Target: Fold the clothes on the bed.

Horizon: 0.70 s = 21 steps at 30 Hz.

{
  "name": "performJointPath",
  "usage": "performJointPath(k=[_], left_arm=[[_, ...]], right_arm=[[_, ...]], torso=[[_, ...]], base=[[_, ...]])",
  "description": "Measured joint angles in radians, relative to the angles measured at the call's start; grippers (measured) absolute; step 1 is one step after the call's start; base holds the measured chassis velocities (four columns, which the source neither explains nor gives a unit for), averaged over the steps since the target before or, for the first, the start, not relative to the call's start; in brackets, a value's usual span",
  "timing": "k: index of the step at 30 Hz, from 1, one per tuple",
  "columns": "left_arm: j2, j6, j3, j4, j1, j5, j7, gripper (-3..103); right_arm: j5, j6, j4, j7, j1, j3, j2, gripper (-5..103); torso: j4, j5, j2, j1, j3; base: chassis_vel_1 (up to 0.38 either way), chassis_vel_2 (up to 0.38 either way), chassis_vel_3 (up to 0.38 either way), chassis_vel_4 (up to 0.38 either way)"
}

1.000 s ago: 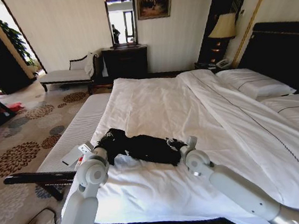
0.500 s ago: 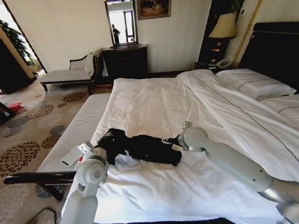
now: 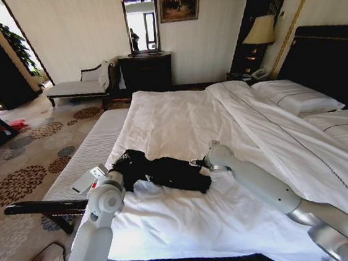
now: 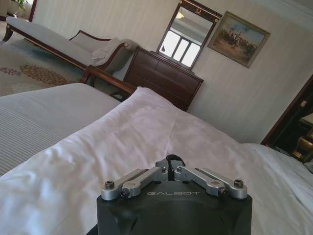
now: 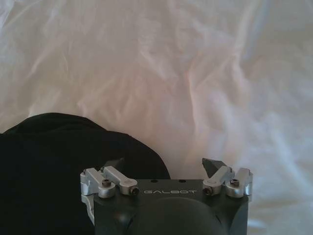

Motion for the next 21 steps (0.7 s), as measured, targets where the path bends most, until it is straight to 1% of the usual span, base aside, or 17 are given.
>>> performJointPath(k=[1, 5, 6, 8, 9, 10, 11, 14, 15, 16, 17, 19, 20, 21], left_arm=[[0.0, 0.0, 0.0, 0.0, 0.0, 0.0, 0.0, 0], [0.005, 0.0, -0.001, 0.008, -0.005, -0.002, 0.0, 0], [0.005, 0.0, -0.001, 0.008, -0.005, -0.002, 0.0, 0], [0.001, 0.0, 0.0, 0.012, -0.006, -0.001, 0.0, 0], [0.001, 0.0, 0.0, 0.012, -0.006, -0.001, 0.0, 0], [-0.002, 0.001, 0.001, 0.014, -0.006, 0.0, 0.0, 0], [-0.003, 0.001, 0.001, 0.016, -0.007, 0.001, 0.0, 0], [-0.007, 0.001, 0.002, 0.023, -0.01, 0.003, 0.0, 0], [-0.007, 0.001, 0.002, 0.023, -0.01, 0.003, 0.0, 0], [-0.008, 0.001, 0.003, 0.025, -0.011, 0.004, 0.0, 0], [-0.009, 0.001, 0.003, 0.027, -0.012, 0.005, 0.0, 0], [-0.012, 0.001, 0.004, 0.031, -0.014, 0.007, 0.0, 0], [-0.012, 0.001, 0.004, 0.031, -0.014, 0.007, 0.0, 0], [-0.013, 0.001, 0.005, 0.031, -0.015, 0.008, 0.0, 0]], right_arm=[[0.0, 0.0, 0.0, 0.0, 0.0, 0.0, 0.0, 93], [0.021, -0.02, 0.027, 0.001, -0.005, -0.005, -0.009, 72], [0.021, -0.02, 0.027, 0.001, -0.005, -0.005, -0.009, 72], [0.021, -0.024, 0.028, 0.001, -0.009, -0.006, -0.008, 61], [0.021, -0.024, 0.028, 0.001, -0.009, -0.006, -0.008, 61], [0.021, -0.026, 0.028, 0.0, -0.01, -0.007, -0.007, 55], [0.021, -0.027, 0.028, -0.002, -0.01, -0.007, -0.007, 55], [0.026, -0.027, 0.037, -0.011, -0.009, -0.006, -0.007, 38], [0.026, -0.027, 0.037, -0.011, -0.009, -0.006, -0.007, 38], [0.033, -0.028, 0.042, -0.013, -0.008, -0.003, -0.006, 33], [0.037, -0.028, 0.046, -0.014, -0.007, -0.001, -0.006, 33], [0.037, -0.029, 0.051, -0.018, -0.007, -0.001, -0.006, 22], [0.037, -0.029, 0.051, -0.018, -0.007, -0.001, -0.006, 22], [0.036, -0.029, 0.051, -0.019, -0.007, -0.001, -0.005, 17]], torso=[[0.0, 0.0, 0.0, 0.0, 0.0], [-0.0001, 0.0, 0.0, 0.0, 0.0], [-0.0001, 0.0, 0.0, 0.0, 0.0], [-0.0001, 0.0, 0.0, 0.0, 0.0], [-0.0001, 0.0, 0.0, 0.0, 0.0], [-0.0001, 0.0001, 0.0, 0.0, 0.0], [-0.0001, 0.0, 0.0, 0.0, 0.0], [-0.0002, 0.0, 0.0, 0.0, 0.0], [-0.0002, 0.0, 0.0, 0.0, 0.0], [-0.0001, 0.0, 0.0, 0.0, 0.0], [0.0, 0.0, 0.0, 0.0, 0.0], [0.0, 0.0, 0.0, 0.0, 0.0], [0.0, 0.0, 0.0, 0.0, 0.0], [0.0, 0.0, 0.0, 0.0, 0.0]], base=[[0.0, 0.0, 0.0, 0.0], [0.0, 0.0, 0.0, 0.0], [0.0, 0.0, 0.0, 0.0], [0.0, 0.0, 0.0, 0.0], [0.0, 0.0, 0.0, 0.0], [0.0, 0.0, 0.0, 0.0], [0.0, 0.0, 0.0, 0.0], [0.0, 0.0, 0.0, 0.0], [0.0, 0.0, 0.0, 0.0], [0.0, 0.0, 0.0, 0.0], [0.0, 0.0, 0.0, 0.0], [0.0, 0.0, 0.0, 0.0], [0.0, 0.0, 0.0, 0.0], [0.0, 0.0, 0.0, 0.0]])
